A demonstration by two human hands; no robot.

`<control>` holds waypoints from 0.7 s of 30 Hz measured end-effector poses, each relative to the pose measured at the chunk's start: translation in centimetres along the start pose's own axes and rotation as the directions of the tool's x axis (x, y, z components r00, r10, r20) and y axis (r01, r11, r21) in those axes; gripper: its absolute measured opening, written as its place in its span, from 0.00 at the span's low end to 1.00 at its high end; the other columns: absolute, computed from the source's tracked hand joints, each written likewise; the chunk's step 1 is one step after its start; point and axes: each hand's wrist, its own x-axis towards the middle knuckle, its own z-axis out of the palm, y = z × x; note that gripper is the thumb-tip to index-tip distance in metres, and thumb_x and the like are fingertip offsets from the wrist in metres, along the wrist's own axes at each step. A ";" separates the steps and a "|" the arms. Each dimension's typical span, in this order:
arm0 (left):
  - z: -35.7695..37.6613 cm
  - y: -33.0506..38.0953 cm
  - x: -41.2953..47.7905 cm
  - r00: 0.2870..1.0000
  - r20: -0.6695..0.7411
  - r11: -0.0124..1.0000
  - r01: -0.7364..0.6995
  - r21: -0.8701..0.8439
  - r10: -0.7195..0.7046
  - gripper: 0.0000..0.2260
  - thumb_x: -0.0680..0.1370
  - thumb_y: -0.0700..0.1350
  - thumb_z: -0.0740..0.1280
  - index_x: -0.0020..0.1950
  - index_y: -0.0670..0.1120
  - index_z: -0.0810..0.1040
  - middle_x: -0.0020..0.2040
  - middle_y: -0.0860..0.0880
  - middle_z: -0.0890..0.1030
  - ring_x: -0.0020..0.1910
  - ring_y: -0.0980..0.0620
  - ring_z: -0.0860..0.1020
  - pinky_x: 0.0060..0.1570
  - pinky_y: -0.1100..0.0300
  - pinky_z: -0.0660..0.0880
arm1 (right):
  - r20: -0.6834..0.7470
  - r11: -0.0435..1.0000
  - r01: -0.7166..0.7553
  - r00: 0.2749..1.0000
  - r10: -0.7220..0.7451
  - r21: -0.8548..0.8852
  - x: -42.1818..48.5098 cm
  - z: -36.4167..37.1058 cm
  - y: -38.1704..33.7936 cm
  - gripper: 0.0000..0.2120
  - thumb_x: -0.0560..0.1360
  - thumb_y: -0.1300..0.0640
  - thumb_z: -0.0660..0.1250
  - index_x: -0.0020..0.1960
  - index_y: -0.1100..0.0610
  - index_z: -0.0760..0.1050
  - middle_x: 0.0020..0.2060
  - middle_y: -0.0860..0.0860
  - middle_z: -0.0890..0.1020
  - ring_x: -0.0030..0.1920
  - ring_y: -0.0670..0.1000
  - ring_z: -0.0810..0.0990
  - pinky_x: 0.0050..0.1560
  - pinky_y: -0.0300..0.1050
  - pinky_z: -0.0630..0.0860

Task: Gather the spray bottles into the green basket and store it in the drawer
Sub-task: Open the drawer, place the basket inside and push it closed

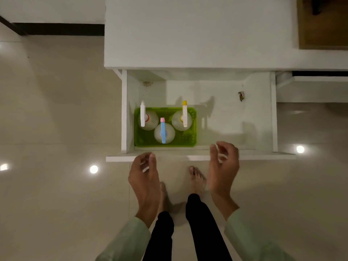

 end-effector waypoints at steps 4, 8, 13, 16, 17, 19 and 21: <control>-0.1 0.2 -1.9 0.849 0.054 0.813 0.520 -0.263 -0.526 0.13 0.78 0.48 0.69 0.61 0.48 0.72 0.57 0.46 0.80 0.51 0.50 0.81 0.54 0.52 0.78 | -0.191 0.912 -0.399 0.892 0.409 0.093 -1.6 -2.7 1.7 0.14 0.76 0.57 0.72 0.57 0.58 0.70 0.49 0.55 0.74 0.46 0.55 0.76 0.54 0.57 0.77; 0.7 1.0 -1.4 0.762 0.251 0.695 0.648 -0.311 -0.598 0.22 0.80 0.45 0.67 0.73 0.49 0.66 0.66 0.47 0.78 0.59 0.46 0.81 0.68 0.43 0.68 | 0.152 0.581 -0.685 0.694 0.704 0.439 -0.5 -3.0 1.1 0.29 0.79 0.56 0.70 0.74 0.48 0.60 0.53 0.52 0.79 0.49 0.53 0.83 0.47 0.48 0.81; 2.1 2.4 -0.3 0.764 0.244 0.687 0.644 -0.337 -0.597 0.15 0.78 0.41 0.68 0.61 0.54 0.70 0.54 0.57 0.80 0.53 0.49 0.83 0.61 0.46 0.63 | 0.343 0.461 -0.749 0.640 0.687 0.475 2.9 -2.6 0.1 0.21 0.81 0.64 0.65 0.69 0.52 0.62 0.57 0.58 0.76 0.51 0.59 0.84 0.46 0.55 0.83; 2.6 2.5 0.3 0.796 0.238 0.705 0.605 -0.371 -0.557 0.18 0.78 0.38 0.67 0.64 0.52 0.70 0.54 0.56 0.80 0.53 0.47 0.84 0.60 0.48 0.63 | 0.447 0.354 -0.781 0.597 0.667 0.514 4.2 -2.7 -0.4 0.26 0.81 0.70 0.61 0.73 0.55 0.57 0.61 0.66 0.73 0.59 0.67 0.80 0.58 0.66 0.79; 2.8 2.7 0.6 0.804 0.236 0.708 0.593 -0.385 -0.545 0.18 0.78 0.37 0.66 0.65 0.51 0.70 0.54 0.54 0.81 0.54 0.47 0.84 0.60 0.49 0.64 | 0.470 0.340 -0.783 0.595 0.652 0.520 4.6 -2.8 -0.6 0.29 0.81 0.71 0.61 0.75 0.53 0.54 0.63 0.67 0.71 0.61 0.68 0.78 0.61 0.67 0.77; 3.3 3.3 1.5 0.821 0.241 0.714 0.570 -0.408 -0.517 0.16 0.78 0.34 0.65 0.63 0.49 0.70 0.55 0.51 0.81 0.55 0.45 0.83 0.60 0.52 0.69 | 0.495 0.341 -0.779 0.606 0.623 0.526 5.5 -2.7 -1.0 0.28 0.81 0.72 0.59 0.74 0.52 0.54 0.66 0.67 0.69 0.63 0.69 0.77 0.62 0.68 0.75; 3.8 4.0 2.6 0.841 0.244 0.730 0.541 -0.418 -0.484 0.11 0.78 0.32 0.64 0.55 0.46 0.73 0.51 0.51 0.81 0.55 0.43 0.83 0.62 0.54 0.74 | 0.513 0.347 -0.771 0.621 0.593 0.533 6.4 -2.1 -1.4 0.24 0.81 0.73 0.59 0.70 0.54 0.57 0.68 0.68 0.67 0.64 0.70 0.76 0.63 0.68 0.75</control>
